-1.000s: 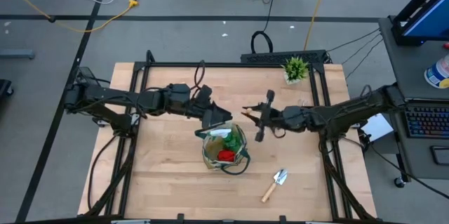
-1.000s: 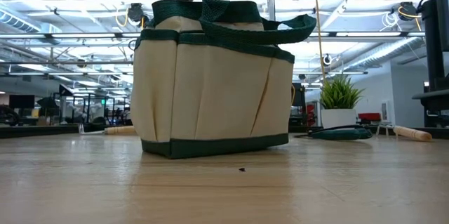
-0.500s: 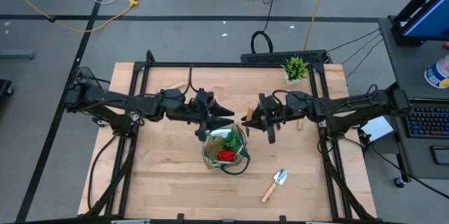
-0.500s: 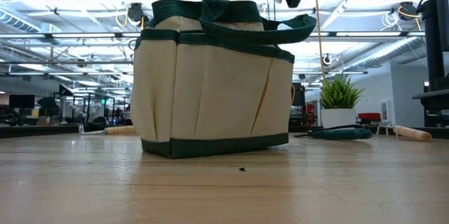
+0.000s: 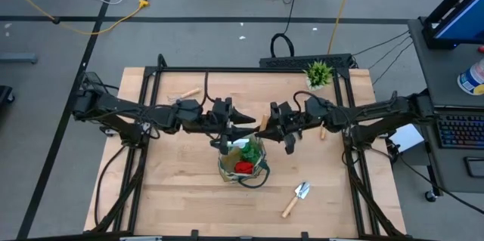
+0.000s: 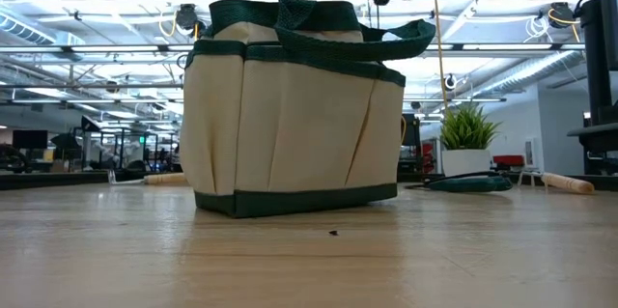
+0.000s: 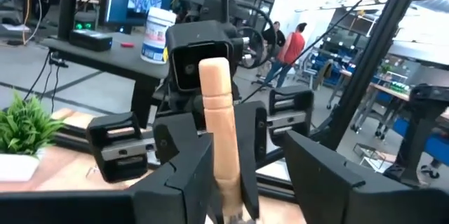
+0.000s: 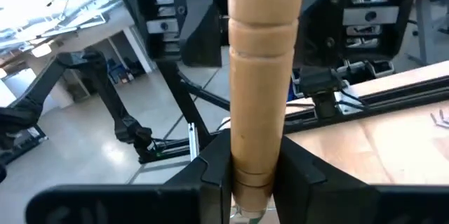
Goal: Pick & Place Garden tools in Gardening bag
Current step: Put the left brown trowel into the gardening bag
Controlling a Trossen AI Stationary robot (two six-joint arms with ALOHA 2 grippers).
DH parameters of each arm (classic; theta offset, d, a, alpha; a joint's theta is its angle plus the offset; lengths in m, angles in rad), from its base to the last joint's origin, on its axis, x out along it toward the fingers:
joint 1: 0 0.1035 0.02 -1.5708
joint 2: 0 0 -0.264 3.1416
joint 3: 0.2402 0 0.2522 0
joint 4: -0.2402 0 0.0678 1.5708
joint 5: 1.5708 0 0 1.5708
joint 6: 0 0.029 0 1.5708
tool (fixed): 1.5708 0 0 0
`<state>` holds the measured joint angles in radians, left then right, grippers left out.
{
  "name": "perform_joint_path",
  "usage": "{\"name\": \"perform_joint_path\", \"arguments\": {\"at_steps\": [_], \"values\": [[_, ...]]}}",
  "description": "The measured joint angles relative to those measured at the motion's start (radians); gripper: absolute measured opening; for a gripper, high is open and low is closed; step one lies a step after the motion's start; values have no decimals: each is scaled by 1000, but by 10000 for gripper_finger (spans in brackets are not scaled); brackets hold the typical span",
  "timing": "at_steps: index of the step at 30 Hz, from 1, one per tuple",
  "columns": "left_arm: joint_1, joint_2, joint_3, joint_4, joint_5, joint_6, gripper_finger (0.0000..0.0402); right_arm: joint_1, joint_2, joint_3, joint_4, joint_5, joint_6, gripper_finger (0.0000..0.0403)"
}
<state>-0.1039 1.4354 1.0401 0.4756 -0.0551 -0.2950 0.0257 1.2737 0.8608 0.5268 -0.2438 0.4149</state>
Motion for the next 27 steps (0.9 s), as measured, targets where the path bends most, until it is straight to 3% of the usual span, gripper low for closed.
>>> {"name": "perform_joint_path", "arguments": {"at_steps": [11, 17, 27], "values": [[15, 6, 0, 7, 2, -35, 248, -1, 36, 0, 15, -21, 30, 60], [23, 75, 47, 9, 17, -45, 253, -7, 37, 0, 15, -22, 30, 60], [76, 208, 240, -135, 151, -41, 253, -10, 36, -2, -10, -23, 34, 60]]}}
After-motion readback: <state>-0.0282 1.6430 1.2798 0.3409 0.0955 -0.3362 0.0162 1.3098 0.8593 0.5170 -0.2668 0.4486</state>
